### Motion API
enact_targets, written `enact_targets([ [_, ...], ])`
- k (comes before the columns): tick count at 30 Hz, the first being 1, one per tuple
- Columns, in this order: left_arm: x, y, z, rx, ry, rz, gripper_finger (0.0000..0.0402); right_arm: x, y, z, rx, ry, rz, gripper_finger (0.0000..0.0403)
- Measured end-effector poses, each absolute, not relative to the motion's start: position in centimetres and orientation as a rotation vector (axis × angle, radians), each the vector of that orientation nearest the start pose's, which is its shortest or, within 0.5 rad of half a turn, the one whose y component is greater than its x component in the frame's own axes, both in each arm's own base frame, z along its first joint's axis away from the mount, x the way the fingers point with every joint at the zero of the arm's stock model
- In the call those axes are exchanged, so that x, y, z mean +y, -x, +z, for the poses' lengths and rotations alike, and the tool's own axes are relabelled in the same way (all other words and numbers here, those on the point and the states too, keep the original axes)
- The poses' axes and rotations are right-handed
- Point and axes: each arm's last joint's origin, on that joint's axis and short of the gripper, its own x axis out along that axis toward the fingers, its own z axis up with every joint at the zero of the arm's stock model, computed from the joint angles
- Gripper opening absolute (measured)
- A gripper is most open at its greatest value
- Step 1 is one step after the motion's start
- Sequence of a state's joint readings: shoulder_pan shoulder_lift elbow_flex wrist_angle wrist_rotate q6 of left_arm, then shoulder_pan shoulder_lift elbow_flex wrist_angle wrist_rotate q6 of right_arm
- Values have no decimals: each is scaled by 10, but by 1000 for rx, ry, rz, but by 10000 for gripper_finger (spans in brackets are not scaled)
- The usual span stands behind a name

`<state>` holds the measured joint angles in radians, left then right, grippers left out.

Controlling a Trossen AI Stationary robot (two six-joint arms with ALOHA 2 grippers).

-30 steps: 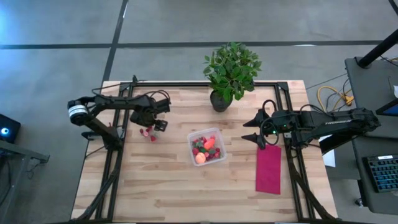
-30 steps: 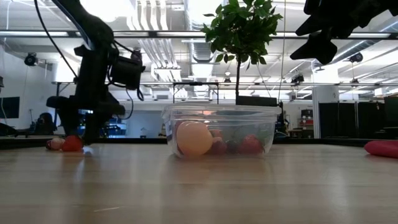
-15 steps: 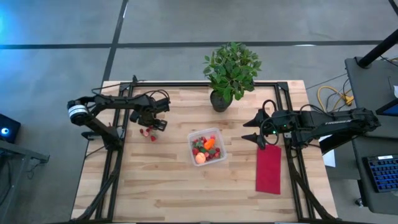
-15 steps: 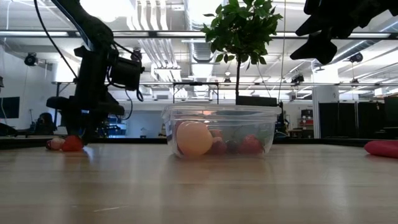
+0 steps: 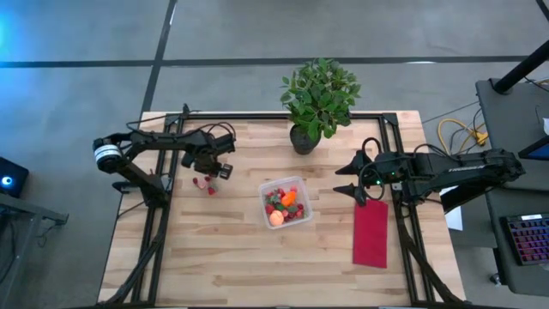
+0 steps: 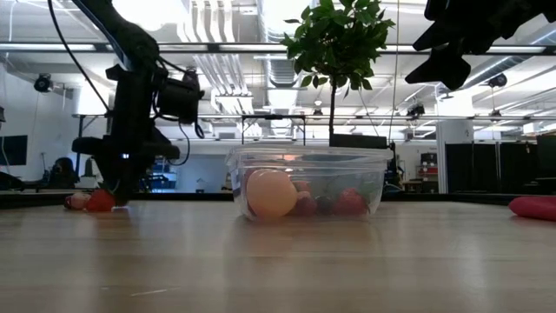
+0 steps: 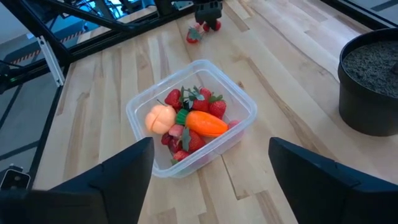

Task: Pick and placing Produce into tupperware
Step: Put the red cherry into the transparent bin

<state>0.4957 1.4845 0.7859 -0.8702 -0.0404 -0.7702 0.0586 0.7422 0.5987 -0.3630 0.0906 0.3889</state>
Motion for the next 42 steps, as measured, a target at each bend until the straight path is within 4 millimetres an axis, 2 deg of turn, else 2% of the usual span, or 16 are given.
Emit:
enact_targets([
  [5, 109, -199, 162, 1322, 930, 993, 65, 7, -161, 259, 492, -344, -129, 304],
  [9, 112, -205, 173, 1283, 946, 958, 62, 7, -161, 259, 492, -347, -128, 305],
  [12, 109, -216, 196, 1208, 956, 842, 65, 7, -161, 259, 492, -347, -128, 309],
  [16, 92, -235, 240, 1049, 914, 595, 65, 7, -161, 259, 492, -347, -128, 310],
  [20, 64, -261, 284, 774, 867, 272, 65, 7, -161, 259, 492, -347, -127, 306],
  [24, 32, -288, 306, 542, 803, 54, 65, 7, -161, 260, 492, -347, -127, 304],
  [27, 16, -305, 300, 504, 882, 23, 66, 7, -161, 260, 491, -347, -127, 305],
  [36, -2, -352, 249, 638, 975, 108, 71, 7, -161, 260, 491, -348, -127, 308],
  [42, -5, -371, 247, 697, 994, 126, 129, 7, -161, 260, 491, -347, -127, 304],
])
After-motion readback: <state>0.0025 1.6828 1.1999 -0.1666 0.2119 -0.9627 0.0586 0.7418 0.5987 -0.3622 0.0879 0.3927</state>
